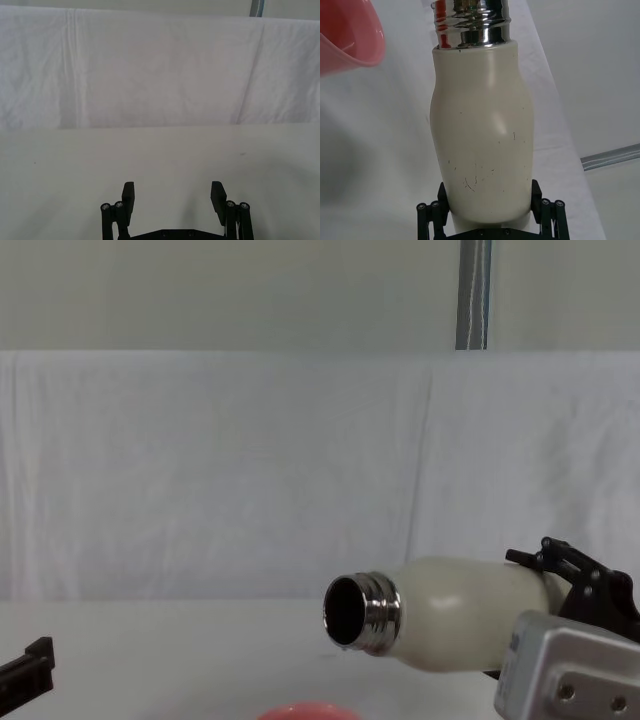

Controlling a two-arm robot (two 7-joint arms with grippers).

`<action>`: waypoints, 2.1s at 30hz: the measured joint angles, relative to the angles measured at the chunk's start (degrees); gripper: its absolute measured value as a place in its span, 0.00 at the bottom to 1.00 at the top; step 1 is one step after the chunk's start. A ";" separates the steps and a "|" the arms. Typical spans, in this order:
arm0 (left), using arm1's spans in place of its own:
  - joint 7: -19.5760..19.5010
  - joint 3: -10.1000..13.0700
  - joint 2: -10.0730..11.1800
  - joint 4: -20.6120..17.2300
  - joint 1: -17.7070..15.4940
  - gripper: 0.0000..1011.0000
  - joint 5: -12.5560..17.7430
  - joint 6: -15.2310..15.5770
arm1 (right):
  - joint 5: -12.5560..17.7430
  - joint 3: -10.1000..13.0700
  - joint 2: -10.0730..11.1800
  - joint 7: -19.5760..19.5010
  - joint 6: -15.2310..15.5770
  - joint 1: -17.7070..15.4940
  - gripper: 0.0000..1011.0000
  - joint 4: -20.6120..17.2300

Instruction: Grasp the thermos with one hand and pour water into the cup lid.

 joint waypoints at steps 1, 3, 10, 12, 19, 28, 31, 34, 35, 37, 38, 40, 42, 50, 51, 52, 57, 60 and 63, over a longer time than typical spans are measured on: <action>0.00 0.00 0.00 0.00 0.00 0.99 0.00 0.00 | -0.09 -0.05 0.03 -0.08 0.00 0.02 0.95 0.03; 0.00 0.00 0.00 0.00 0.00 0.99 0.00 0.00 | -0.33 -0.15 0.09 -0.28 0.00 0.06 0.95 0.10; 0.00 0.00 0.00 0.00 0.00 0.99 0.00 0.00 | -1.06 -0.52 0.48 -0.87 -0.23 0.16 0.95 0.20; 0.00 0.00 0.00 0.00 0.00 0.99 0.00 0.00 | -1.37 -0.70 0.65 -1.05 -0.34 0.21 0.95 0.27; 0.00 0.00 0.00 0.00 0.00 0.99 0.00 0.00 | -2.19 -1.22 0.98 -1.32 -0.36 0.34 0.95 0.31; 0.00 0.00 0.00 0.00 0.00 0.99 0.00 0.00 | -3.29 -1.76 1.38 -1.63 -0.12 0.66 0.95 0.33; 0.00 0.00 0.00 0.00 0.00 0.99 0.00 0.00 | -3.64 -1.95 1.45 -1.70 -0.04 0.84 0.95 0.38; 0.00 0.00 0.00 0.00 0.00 0.99 0.00 0.00 | -3.87 -2.07 1.51 -1.80 0.07 0.93 0.95 0.39; 0.00 0.00 0.00 0.00 0.00 0.99 0.00 0.00 | -4.00 -2.14 1.55 -1.85 0.14 0.97 0.95 0.39; 0.00 0.00 0.00 0.00 0.00 0.99 0.00 0.00 | -4.11 -2.19 1.57 -1.92 0.21 1.00 0.95 0.39; 0.00 0.00 0.00 0.00 0.00 0.99 0.00 0.00 | -4.18 -2.23 1.60 -1.96 0.28 1.03 0.95 0.39; 0.00 0.00 0.00 0.00 0.00 0.99 0.00 0.00 | -4.20 -2.26 1.63 -1.97 0.35 1.06 0.95 0.39; 0.00 0.00 0.00 0.00 0.00 0.99 0.00 0.00 | -4.22 -2.30 1.64 -1.98 0.37 1.16 0.95 0.39; 0.00 0.00 0.00 0.00 0.00 0.99 0.00 0.00 | -4.23 -2.34 1.76 -2.04 0.37 1.30 0.95 0.38; 0.00 0.00 0.00 0.00 0.00 0.99 0.00 0.00 | -4.23 -2.36 1.76 -2.04 0.35 1.32 0.95 0.38; 0.00 0.01 0.00 0.00 0.00 0.99 0.00 0.00 | -4.23 -2.38 1.77 -2.04 0.33 1.34 0.95 0.39; 0.00 0.00 0.00 0.00 0.00 0.99 0.00 0.00 | -4.23 -2.57 1.81 -2.05 0.17 1.57 0.95 0.53; 0.00 0.00 0.00 0.00 0.00 0.99 0.00 0.00 | -4.25 -2.62 1.81 -2.05 0.16 1.65 0.95 0.55; 0.00 0.01 0.00 0.00 0.00 0.99 0.00 0.00 | -4.47 -2.79 1.80 -2.09 0.18 1.67 0.95 0.55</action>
